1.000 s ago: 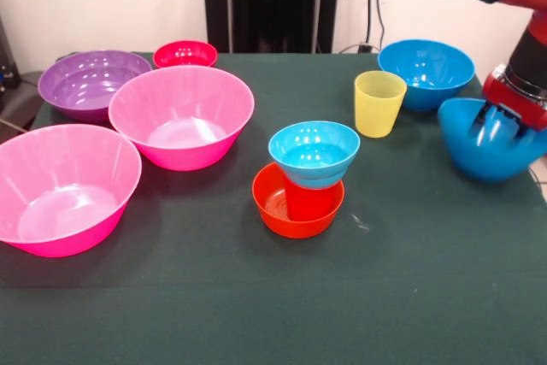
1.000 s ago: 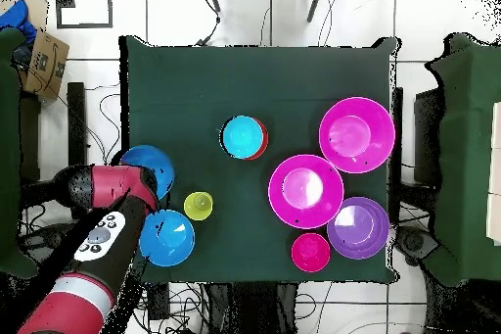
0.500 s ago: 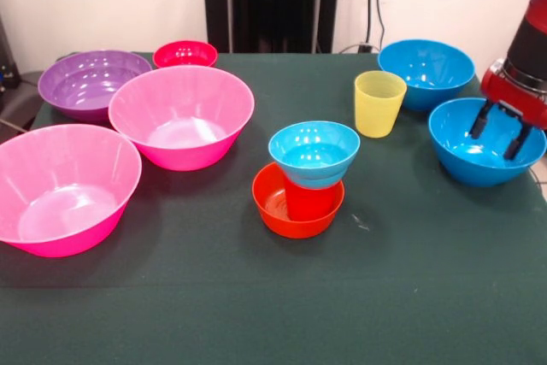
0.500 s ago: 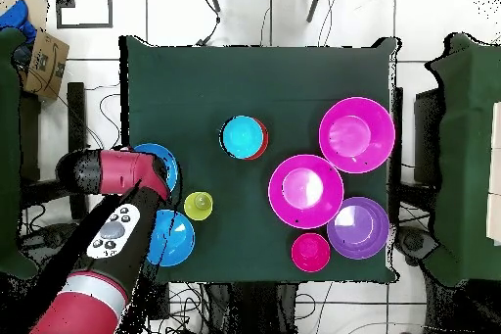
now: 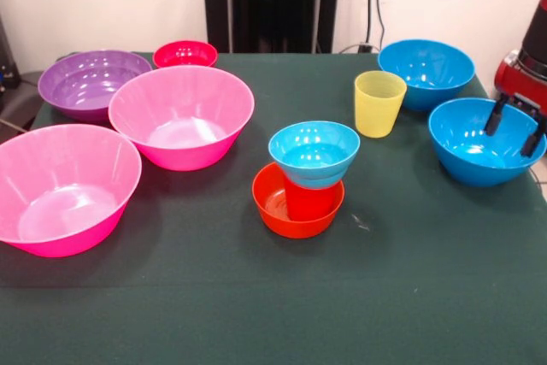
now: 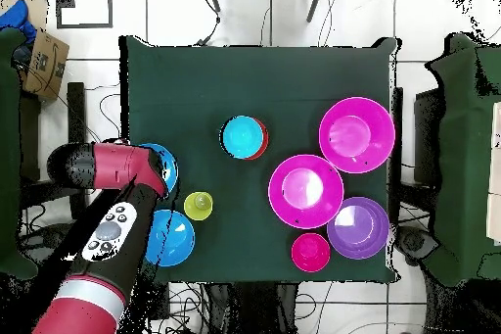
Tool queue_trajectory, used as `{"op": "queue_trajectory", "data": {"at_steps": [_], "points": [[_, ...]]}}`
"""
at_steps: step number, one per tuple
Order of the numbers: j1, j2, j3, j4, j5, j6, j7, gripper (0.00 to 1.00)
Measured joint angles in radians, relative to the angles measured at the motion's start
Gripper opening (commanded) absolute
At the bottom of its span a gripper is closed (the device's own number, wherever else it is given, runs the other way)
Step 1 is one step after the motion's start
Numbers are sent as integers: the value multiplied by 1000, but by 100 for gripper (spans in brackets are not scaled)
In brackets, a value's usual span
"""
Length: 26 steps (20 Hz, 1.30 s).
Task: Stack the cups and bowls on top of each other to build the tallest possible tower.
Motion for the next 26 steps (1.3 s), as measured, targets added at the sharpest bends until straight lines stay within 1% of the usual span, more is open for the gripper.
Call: {"op": "queue_trajectory", "data": {"at_steps": [6, 14, 22, 26], "points": [[-2, -9, -1, -22, 0, 18, 0, 100], [-10, -18, -5, -62, 0, 86, 0, 100], [-13, -10, -4, -70, 0, 84, 0, 100], [-13, -5, -4, -70, 0, 54, 0, 100]]}}
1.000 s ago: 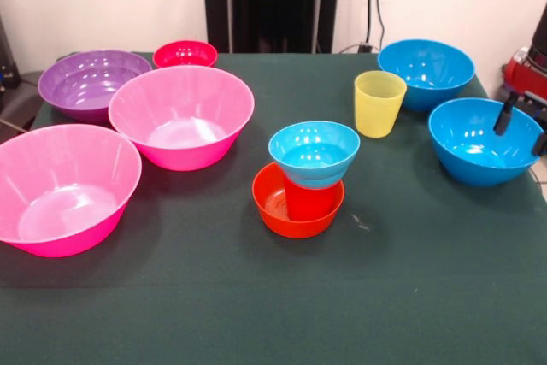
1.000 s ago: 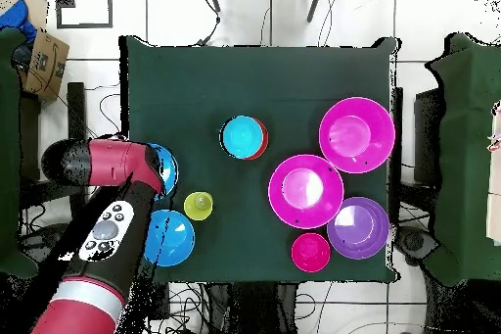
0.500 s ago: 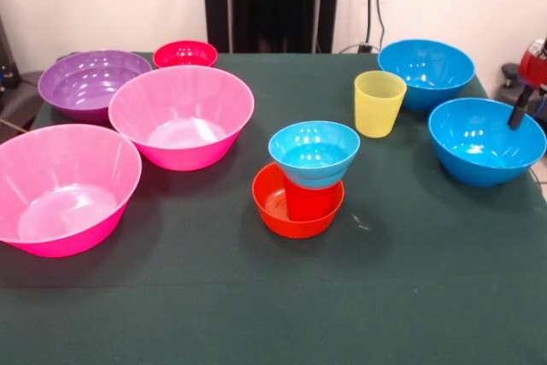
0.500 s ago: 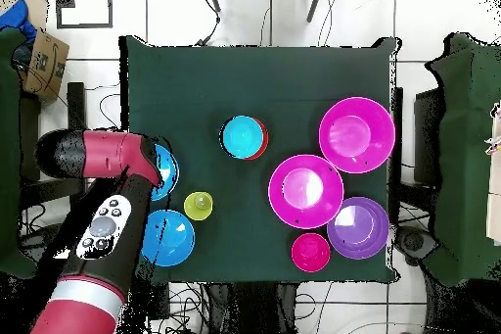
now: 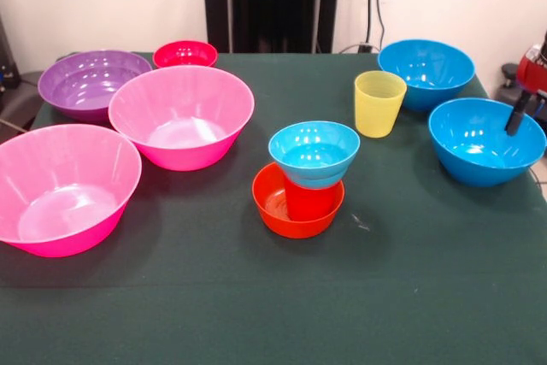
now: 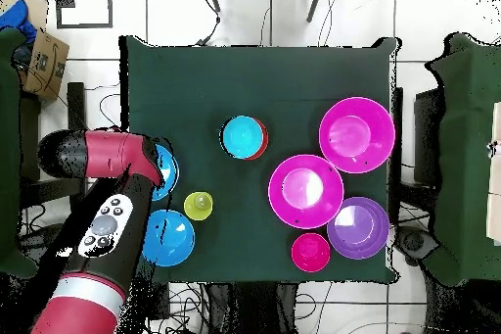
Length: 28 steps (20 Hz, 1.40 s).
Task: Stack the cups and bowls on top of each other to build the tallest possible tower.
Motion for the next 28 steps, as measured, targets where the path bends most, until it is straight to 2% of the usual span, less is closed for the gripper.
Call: {"op": "queue_trajectory", "data": {"at_steps": [12, 28], "points": [[0, 19, 0, 0, 0, -47, 0, 100], [32, 129, -32, -2, 1, -60, 0, 100]]}}
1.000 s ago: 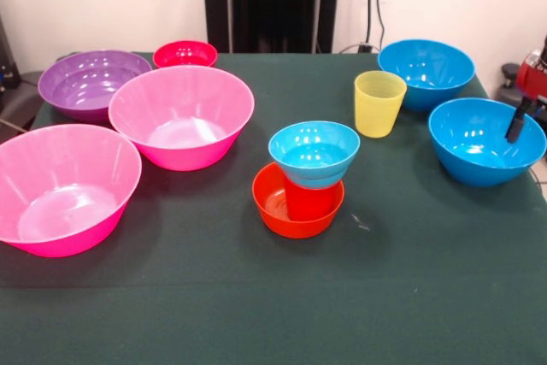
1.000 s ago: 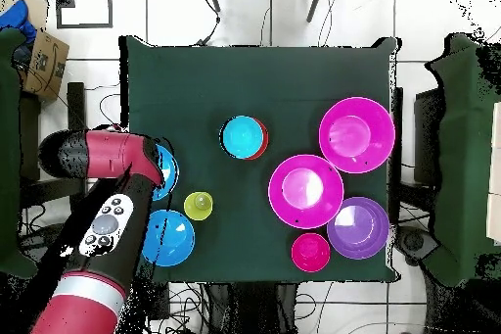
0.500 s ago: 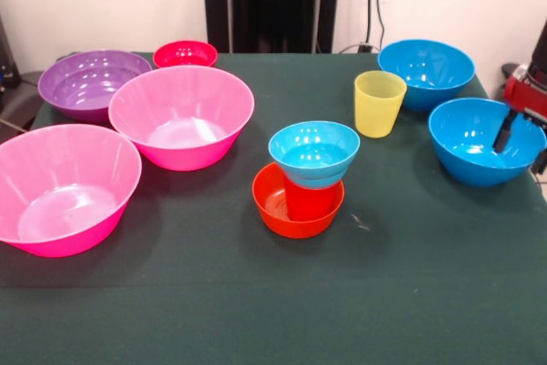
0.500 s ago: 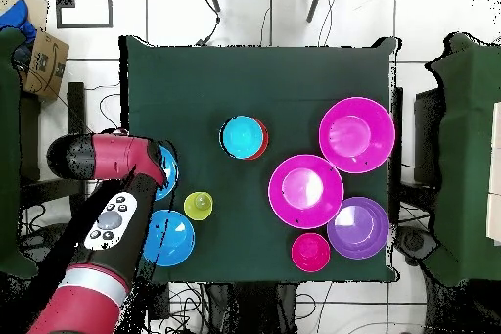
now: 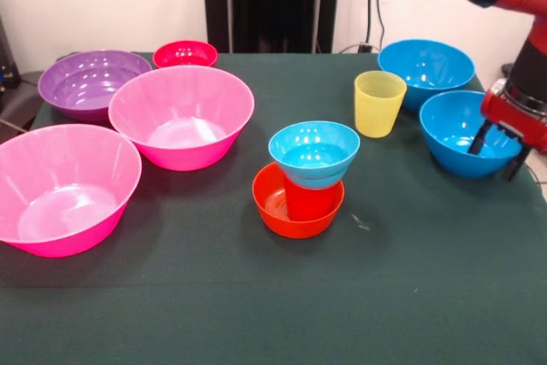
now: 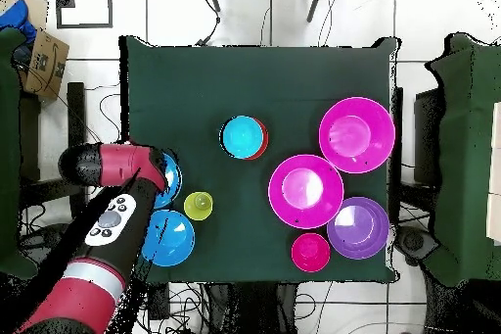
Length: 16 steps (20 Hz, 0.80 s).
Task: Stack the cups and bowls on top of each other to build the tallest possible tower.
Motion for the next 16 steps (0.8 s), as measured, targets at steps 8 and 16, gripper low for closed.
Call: {"op": "queue_trajectory", "data": {"at_steps": [8, 16], "points": [[2, 35, 0, -1, 0, 10, 0, 100], [2, 35, 0, -1, 0, 10, 0, 100]]}}
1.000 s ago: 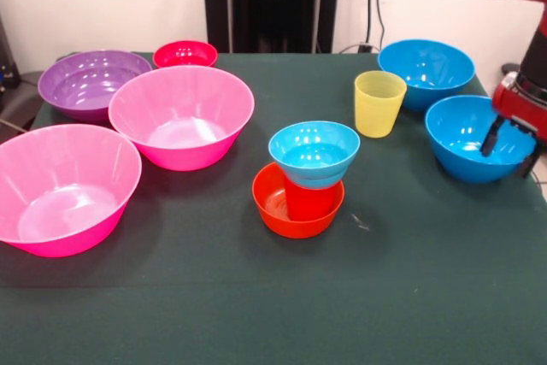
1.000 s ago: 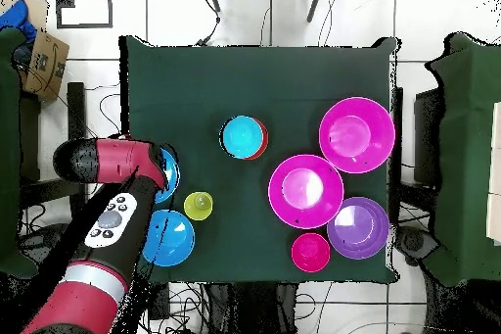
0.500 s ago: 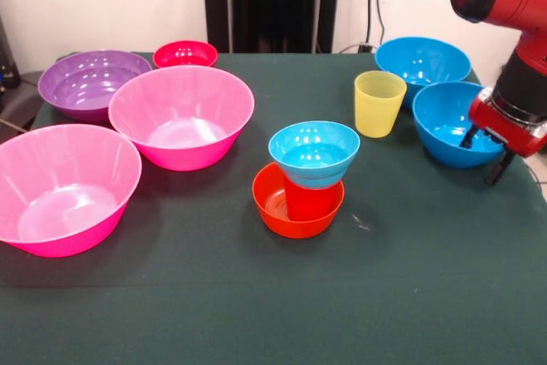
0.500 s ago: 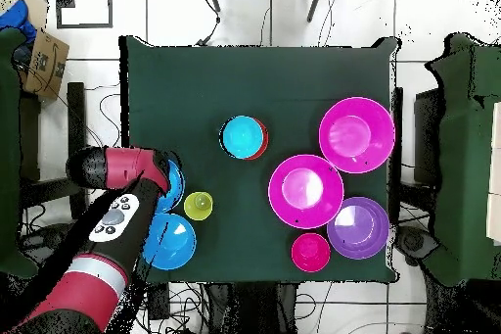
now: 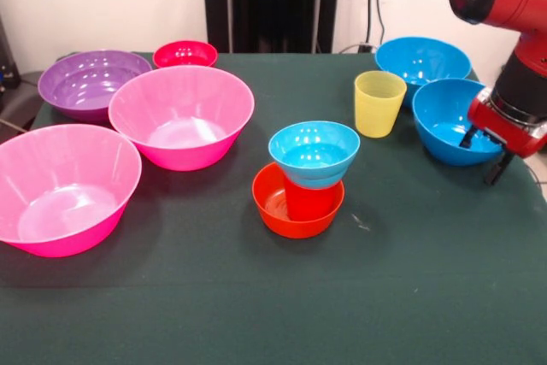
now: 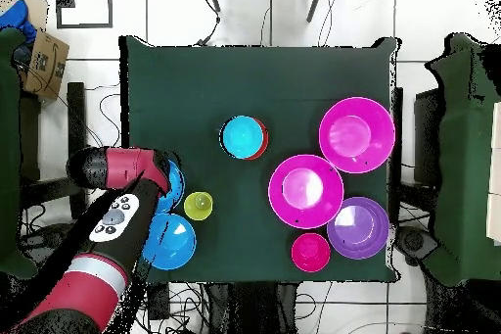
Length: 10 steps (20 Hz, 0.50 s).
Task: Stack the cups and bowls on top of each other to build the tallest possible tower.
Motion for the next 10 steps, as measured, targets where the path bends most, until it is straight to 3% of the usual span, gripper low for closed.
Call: {"op": "queue_trajectory", "data": {"at_steps": [9, 10], "points": [[-13, -3, 10, 0, 0, 0, 0, 100], [-26, -10, 20, 0, 0, 1, 0, 0]]}}
